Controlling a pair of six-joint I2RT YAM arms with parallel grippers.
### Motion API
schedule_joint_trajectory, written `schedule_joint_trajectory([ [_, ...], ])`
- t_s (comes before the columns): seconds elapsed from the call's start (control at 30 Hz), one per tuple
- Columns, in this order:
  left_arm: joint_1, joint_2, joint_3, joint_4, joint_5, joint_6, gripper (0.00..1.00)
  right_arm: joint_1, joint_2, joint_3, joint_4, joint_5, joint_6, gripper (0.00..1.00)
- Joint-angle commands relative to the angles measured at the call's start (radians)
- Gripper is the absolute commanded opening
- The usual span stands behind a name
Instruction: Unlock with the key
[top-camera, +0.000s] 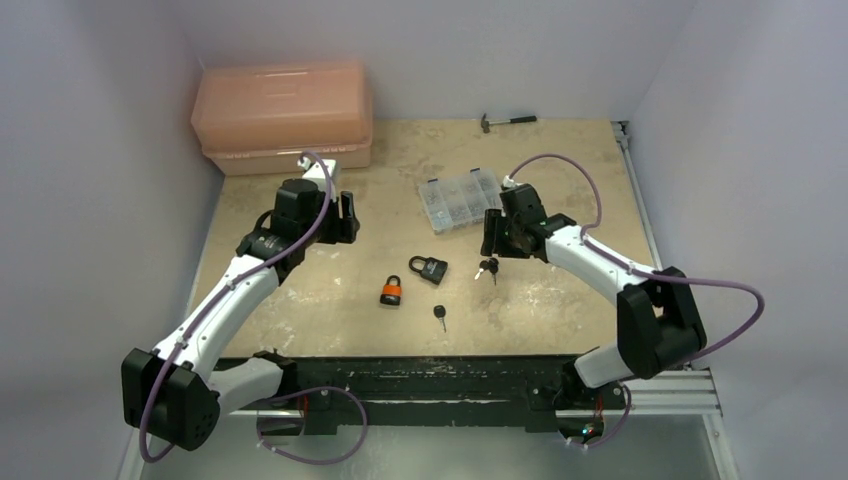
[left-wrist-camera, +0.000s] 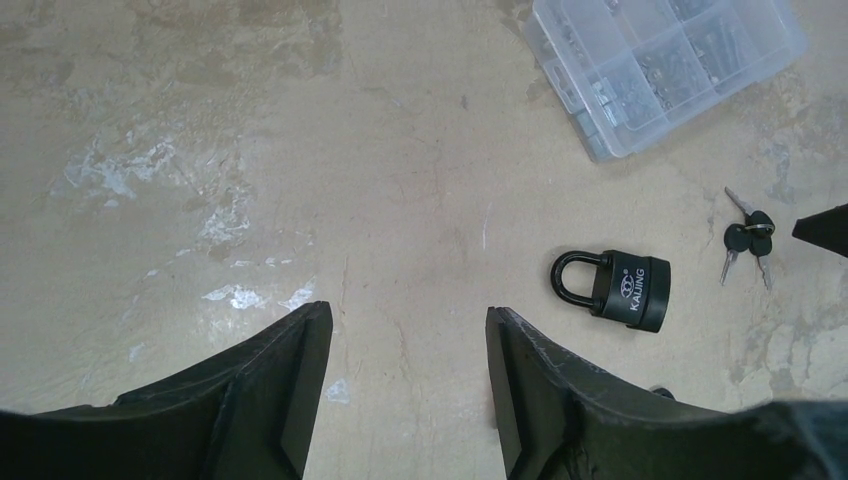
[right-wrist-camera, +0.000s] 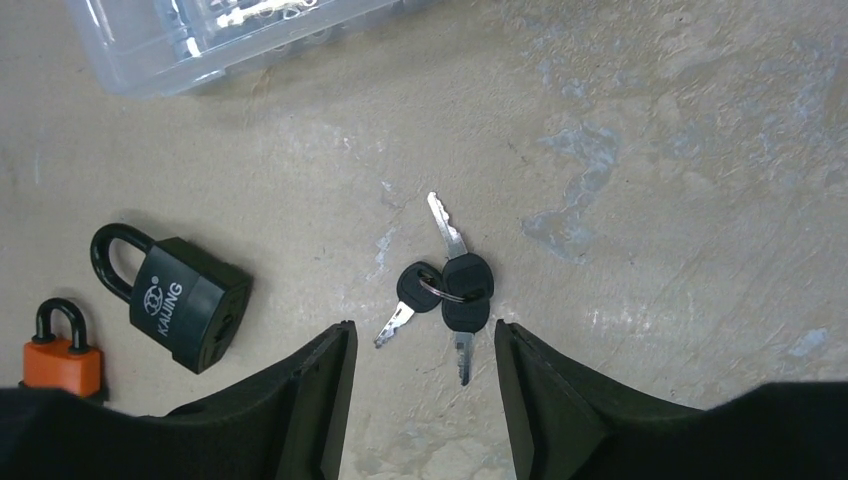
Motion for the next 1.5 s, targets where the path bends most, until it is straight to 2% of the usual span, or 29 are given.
schedule_joint_trajectory([
  [0.0, 0.0, -0.027, 0.018, 0.024, -0.013, 0.001, 0.61, 0.016, 0.038, 0.057, 0.024, 0.053, -0.018, 0.6],
  [0.43, 0.0, -0.037, 0.015, 0.022, -0.025, 0.001, 0.6, 0.018, 0.147, 0.084, 0.028, 0.067, -0.055, 0.48],
  [0.93, 0.0, -0.027, 0.017, 0.022, -0.027, 0.002, 0.58, 0.018, 0.228, 0.077, 0.052, 0.082, -0.094, 0.41],
  [1.03, 0.0, -0.026, 0.017, 0.021, -0.028, 0.002, 0.58, 0.018, 0.246, 0.075, 0.058, 0.078, -0.1, 0.35],
  [1.13, 0.0, -0.023, 0.017, 0.022, -0.031, 0.002, 0.58, 0.019, 0.259, 0.069, 0.062, 0.07, -0.104, 0.33],
  [1.2, 0.0, -0.023, 0.016, 0.022, -0.032, 0.003, 0.57, 0.019, 0.261, 0.061, 0.065, 0.073, -0.108, 0.29],
  [1.3, 0.0, -0.023, 0.017, 0.023, -0.032, 0.002, 0.57, 0.019, 0.26, 0.048, 0.068, 0.084, -0.114, 0.19],
  [1.43, 0.0, -0.021, 0.018, 0.022, -0.034, 0.003, 0.57, 0.019, 0.241, 0.037, 0.077, 0.079, -0.124, 0.01],
  [1.47, 0.0, -0.021, 0.018, 0.022, -0.033, 0.003, 0.57, 0.019, 0.232, 0.037, 0.081, 0.075, -0.127, 0.0],
])
